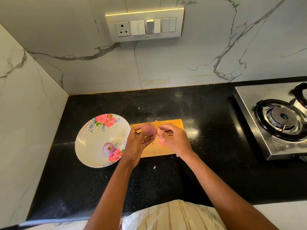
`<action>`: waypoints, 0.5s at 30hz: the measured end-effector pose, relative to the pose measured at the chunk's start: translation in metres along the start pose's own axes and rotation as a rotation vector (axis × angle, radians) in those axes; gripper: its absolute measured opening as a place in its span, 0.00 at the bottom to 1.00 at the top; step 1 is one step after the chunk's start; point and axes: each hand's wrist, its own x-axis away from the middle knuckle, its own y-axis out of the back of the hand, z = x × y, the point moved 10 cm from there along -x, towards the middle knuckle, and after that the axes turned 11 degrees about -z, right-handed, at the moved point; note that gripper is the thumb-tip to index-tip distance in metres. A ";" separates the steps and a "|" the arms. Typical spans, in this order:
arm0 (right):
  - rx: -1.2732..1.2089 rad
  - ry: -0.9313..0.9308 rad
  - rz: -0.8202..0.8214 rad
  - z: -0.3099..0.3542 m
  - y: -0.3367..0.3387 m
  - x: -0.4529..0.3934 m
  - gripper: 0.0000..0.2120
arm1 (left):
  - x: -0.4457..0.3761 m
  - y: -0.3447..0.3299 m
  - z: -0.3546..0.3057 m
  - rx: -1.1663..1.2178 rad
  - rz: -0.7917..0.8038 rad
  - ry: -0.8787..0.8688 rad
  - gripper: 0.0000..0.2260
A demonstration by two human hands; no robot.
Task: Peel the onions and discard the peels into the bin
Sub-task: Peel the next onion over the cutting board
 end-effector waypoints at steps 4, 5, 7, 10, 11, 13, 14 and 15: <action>-0.100 0.098 0.037 0.030 -0.010 0.006 0.15 | 0.000 0.001 0.000 -0.071 -0.036 -0.026 0.19; -0.088 0.123 0.027 0.033 -0.010 0.007 0.15 | 0.000 0.001 0.000 -0.072 -0.040 -0.030 0.18; -0.071 0.154 0.006 0.034 -0.008 0.007 0.15 | 0.000 0.001 -0.001 -0.075 -0.038 -0.036 0.17; -0.074 0.170 0.016 0.034 -0.005 0.007 0.14 | 0.000 0.002 -0.002 -0.088 -0.024 -0.039 0.16; -0.069 0.176 0.020 0.034 -0.004 0.007 0.14 | 0.000 0.002 -0.001 -0.092 -0.019 -0.038 0.16; -0.052 0.184 0.024 0.033 -0.003 0.008 0.13 | 0.000 0.003 0.000 -0.099 -0.009 -0.034 0.16; -0.044 0.185 0.016 0.031 -0.002 0.007 0.12 | 0.000 0.003 0.001 -0.099 -0.006 -0.030 0.16; -0.037 0.185 -0.001 0.029 0.000 0.006 0.11 | 0.000 0.003 0.002 -0.098 -0.003 -0.025 0.16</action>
